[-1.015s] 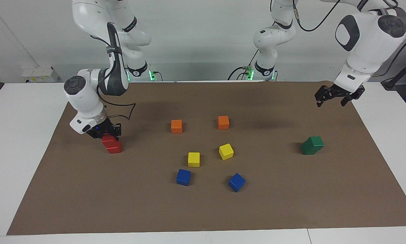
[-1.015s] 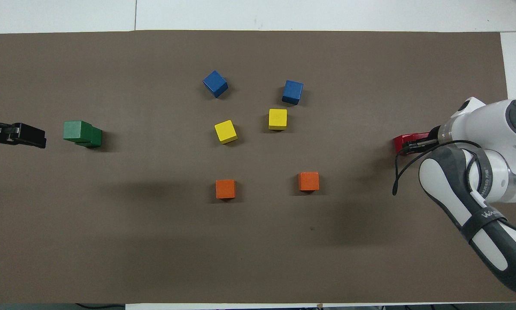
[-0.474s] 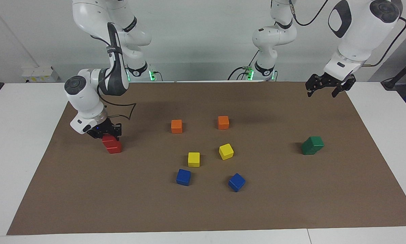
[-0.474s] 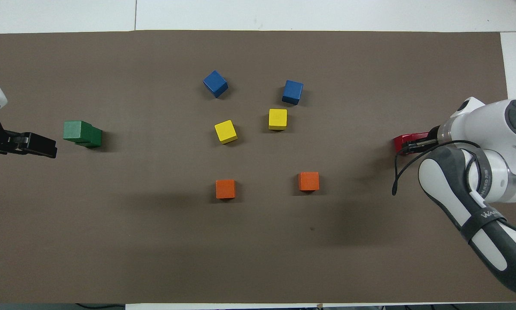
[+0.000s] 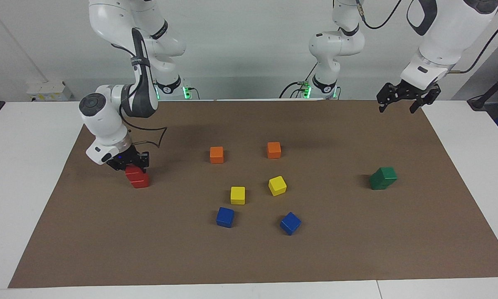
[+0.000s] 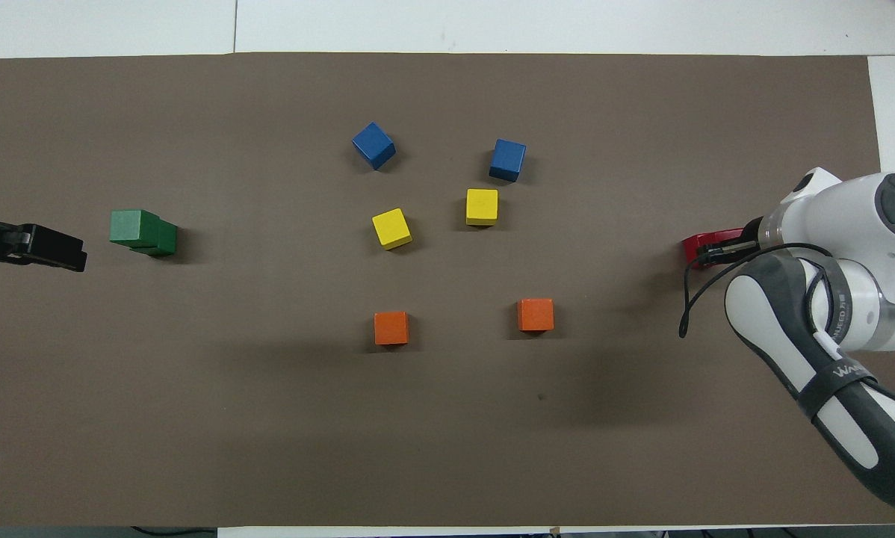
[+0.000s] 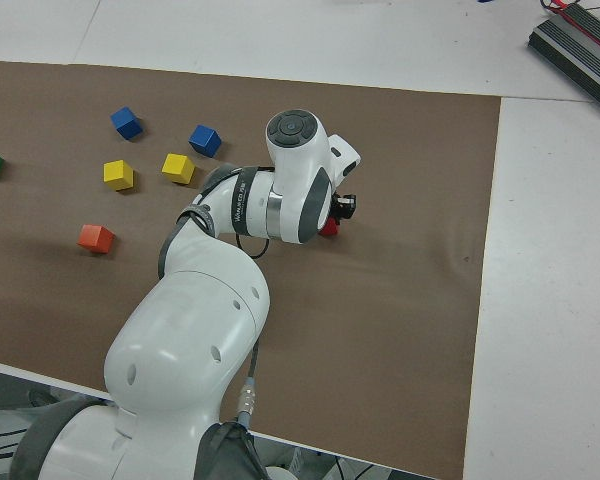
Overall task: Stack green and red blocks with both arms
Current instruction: 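Open the right gripper to release the red block on the stack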
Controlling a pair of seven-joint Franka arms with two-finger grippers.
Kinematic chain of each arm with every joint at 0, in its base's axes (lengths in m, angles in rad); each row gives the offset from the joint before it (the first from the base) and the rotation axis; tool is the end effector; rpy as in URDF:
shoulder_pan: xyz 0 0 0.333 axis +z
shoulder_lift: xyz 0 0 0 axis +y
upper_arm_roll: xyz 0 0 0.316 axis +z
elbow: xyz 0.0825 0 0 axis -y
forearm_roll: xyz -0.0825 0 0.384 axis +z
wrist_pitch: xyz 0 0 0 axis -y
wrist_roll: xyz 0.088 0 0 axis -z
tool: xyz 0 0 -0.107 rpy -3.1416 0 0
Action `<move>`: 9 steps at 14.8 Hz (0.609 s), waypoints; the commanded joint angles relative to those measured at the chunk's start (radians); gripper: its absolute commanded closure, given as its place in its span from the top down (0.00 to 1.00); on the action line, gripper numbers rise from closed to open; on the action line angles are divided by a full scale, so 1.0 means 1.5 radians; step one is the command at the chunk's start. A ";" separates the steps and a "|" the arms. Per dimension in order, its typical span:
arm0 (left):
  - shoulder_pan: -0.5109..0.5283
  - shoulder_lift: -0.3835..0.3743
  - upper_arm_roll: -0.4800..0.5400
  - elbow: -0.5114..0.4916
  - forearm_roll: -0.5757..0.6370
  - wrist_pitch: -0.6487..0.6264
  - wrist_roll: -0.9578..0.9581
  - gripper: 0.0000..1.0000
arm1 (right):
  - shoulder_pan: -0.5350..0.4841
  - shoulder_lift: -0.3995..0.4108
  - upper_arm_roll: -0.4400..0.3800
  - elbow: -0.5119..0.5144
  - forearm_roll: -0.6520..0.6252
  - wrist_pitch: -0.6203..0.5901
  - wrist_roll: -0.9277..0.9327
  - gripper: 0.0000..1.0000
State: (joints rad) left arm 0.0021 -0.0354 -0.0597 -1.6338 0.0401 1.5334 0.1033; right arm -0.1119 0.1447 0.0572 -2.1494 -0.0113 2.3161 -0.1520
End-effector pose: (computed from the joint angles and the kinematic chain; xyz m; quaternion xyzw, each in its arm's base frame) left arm 0.5376 -0.0271 0.6112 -0.9960 0.0802 0.0330 0.0204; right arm 0.5591 -0.0312 0.3366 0.9986 0.0521 0.0111 0.0012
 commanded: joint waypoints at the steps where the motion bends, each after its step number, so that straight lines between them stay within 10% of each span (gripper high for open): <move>1: -0.023 0.026 0.011 0.020 -0.010 0.005 0.004 1.00 | -0.005 0.003 0.006 -0.006 0.005 0.014 0.005 0.00; 3: -0.026 0.025 0.015 0.017 -0.010 0.008 0.004 1.00 | -0.004 0.006 0.006 -0.002 0.005 0.014 0.005 0.00; 6: -0.026 0.027 0.016 0.017 -0.010 0.022 0.004 1.00 | -0.003 0.007 0.006 0.000 0.005 0.013 0.006 0.96; 9: -0.026 0.032 0.017 0.032 -0.010 0.000 0.004 1.00 | -0.003 0.007 0.006 0.001 0.005 0.010 0.006 1.00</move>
State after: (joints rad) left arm -0.0199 -0.0074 -0.0537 -1.6264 0.0398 1.5566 0.1033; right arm -0.1112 0.1481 0.0583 -2.1493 -0.0112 2.3187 -0.1518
